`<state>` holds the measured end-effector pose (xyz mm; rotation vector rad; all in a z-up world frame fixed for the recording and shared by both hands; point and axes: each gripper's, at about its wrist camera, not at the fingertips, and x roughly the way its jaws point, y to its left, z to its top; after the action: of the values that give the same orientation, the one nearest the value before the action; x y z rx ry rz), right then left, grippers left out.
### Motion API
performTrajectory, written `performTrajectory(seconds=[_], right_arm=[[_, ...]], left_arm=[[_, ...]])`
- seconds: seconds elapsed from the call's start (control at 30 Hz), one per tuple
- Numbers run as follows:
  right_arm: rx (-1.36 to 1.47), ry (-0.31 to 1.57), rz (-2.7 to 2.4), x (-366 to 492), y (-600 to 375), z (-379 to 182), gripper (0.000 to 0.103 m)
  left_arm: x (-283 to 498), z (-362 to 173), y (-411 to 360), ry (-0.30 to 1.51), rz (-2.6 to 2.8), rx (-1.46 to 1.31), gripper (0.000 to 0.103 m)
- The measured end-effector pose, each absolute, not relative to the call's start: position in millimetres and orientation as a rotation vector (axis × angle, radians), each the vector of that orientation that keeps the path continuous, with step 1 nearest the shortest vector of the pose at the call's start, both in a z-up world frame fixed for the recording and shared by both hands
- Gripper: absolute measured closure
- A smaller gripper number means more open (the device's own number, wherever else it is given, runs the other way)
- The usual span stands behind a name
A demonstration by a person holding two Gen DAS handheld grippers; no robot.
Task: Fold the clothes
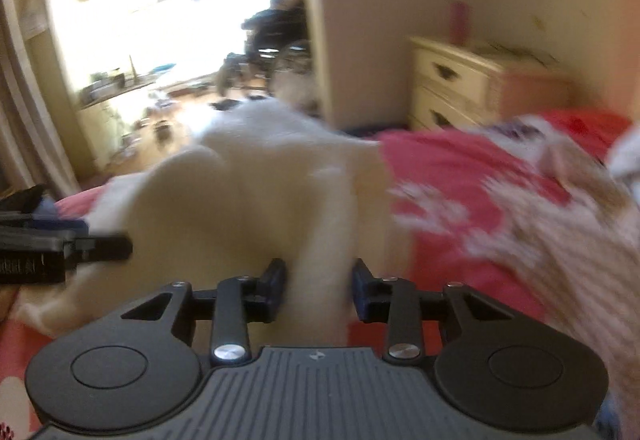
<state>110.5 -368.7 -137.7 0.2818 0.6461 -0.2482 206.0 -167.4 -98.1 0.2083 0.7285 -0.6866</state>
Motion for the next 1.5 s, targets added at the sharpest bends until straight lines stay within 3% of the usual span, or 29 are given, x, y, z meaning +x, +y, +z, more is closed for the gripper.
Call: performTrajectory(seconds=[0.07, 0.1, 0.17, 0.2, 0.23, 0.3, 0.5, 0.57, 0.9, 1.13, 1.3, 1.37, 1.43, 1.5], right_arm=[[0.364, 0.633, -0.259, 98.4, -389.3, -142.5, 0.066], [0.392, 0.631, -0.263, 92.0, -397.5, -144.6, 0.066], [0.417, 0.622, -0.253, 82.9, -408.2, -144.7, 0.066], [0.435, 0.618, -0.237, 81.1, -412.1, -144.0, 0.066], [0.457, 0.614, -0.218, 80.3, -415.6, -143.2, 0.066], [0.485, 0.612, -0.186, 81.5, -421.7, -141.7, 0.066], [0.552, 0.666, 0.074, 89.6, -412.4, -137.9, 0.065], [0.556, 0.687, 0.175, 85.1, -398.7, -136.3, 0.070], [0.688, 0.757, 0.614, -4.5, -337.6, -106.6, 0.079], [0.600, 0.888, 0.569, -46.2, -313.6, -92.6, 0.079], [0.726, 0.828, 0.254, -34.5, -371.1, -94.1, 0.066], [0.775, 0.803, 0.131, -26.0, -393.2, -99.8, 0.041], [0.820, 0.803, 0.037, -9.7, -409.6, -111.6, 0.036], [0.864, 0.825, -0.029, 8.4, -418.1, -136.5, 0.034]], left_arm=[[201.6, -110.5, -180.6, 0.734, -0.702, 0.249, 0.037], [199.3, -114.9, -185.5, 0.731, -0.702, 0.263, 0.046], [193.5, -115.5, -189.0, 0.721, -0.705, 0.260, 0.066], [190.5, -115.3, -190.3, 0.716, -0.706, 0.257, 0.086], [186.2, -112.6, -190.5, 0.707, -0.705, 0.260, 0.096], [176.3, -104.8, -188.9, 0.684, -0.702, 0.272, 0.098], [140.4, -83.3, -162.7, 0.674, -0.705, 0.300, 0.099], [130.9, -80.2, -148.0, 0.707, -0.700, 0.295, 0.099], [41.8, -58.6, -67.3, 0.845, -0.719, 0.318, 0.099], [6.0, -79.6, -46.5, 0.965, -0.747, 0.394, 0.099], [20.1, -88.5, -41.1, 1.043, -0.732, 0.361, 0.088], [29.1, -84.2, -34.5, 1.056, -0.725, 0.305, 0.077], [33.7, -80.9, -29.1, 1.045, -0.707, 0.285, 0.067], [37.8, -80.2, -27.5, 1.032, -0.698, 0.285, 0.064]])
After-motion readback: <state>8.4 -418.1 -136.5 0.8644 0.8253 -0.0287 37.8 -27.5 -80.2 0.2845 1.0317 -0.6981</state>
